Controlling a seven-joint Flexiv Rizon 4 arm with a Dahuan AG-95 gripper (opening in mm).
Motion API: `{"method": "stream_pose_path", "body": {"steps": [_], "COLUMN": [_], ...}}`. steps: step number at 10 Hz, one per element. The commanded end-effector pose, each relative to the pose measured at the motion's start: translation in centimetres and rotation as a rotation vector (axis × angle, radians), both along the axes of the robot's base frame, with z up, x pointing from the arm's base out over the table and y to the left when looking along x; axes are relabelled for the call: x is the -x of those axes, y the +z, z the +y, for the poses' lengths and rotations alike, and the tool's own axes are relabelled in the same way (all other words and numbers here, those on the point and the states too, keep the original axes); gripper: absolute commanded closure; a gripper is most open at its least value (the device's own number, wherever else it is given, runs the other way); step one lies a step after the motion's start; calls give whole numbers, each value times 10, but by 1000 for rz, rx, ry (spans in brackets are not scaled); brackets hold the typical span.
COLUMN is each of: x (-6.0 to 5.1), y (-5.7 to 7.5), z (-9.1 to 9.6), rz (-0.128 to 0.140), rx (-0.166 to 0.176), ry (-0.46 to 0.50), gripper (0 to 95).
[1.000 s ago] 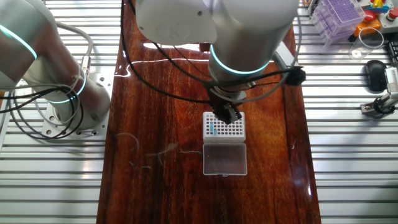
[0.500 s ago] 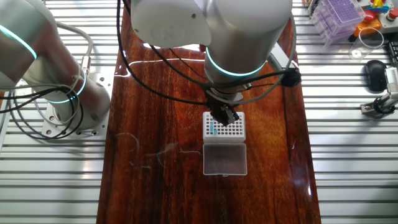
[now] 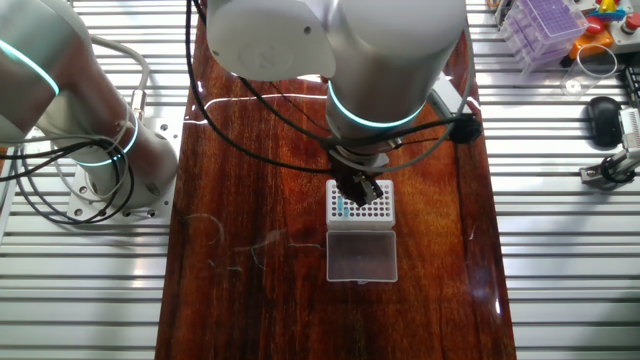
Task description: Transfer all medium pipette tips from one holder to another
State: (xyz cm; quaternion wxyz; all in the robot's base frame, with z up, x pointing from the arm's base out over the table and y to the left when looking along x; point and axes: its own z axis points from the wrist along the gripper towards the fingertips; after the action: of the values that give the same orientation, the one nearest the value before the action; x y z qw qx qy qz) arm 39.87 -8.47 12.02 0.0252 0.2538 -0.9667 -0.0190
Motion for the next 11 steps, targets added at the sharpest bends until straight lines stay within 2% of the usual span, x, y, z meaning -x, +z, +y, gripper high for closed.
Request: {"method": "stream_pose_path", "body": {"steps": [1,5,11], "x": [-1,-3,-5], "y": [-3,1,-1], "z": [0,1,5], "rz": [-4,-2,-3], "rx": [-2,-15,-20], "ry": [-1,2,-1], "gripper": [950,950,950]}}
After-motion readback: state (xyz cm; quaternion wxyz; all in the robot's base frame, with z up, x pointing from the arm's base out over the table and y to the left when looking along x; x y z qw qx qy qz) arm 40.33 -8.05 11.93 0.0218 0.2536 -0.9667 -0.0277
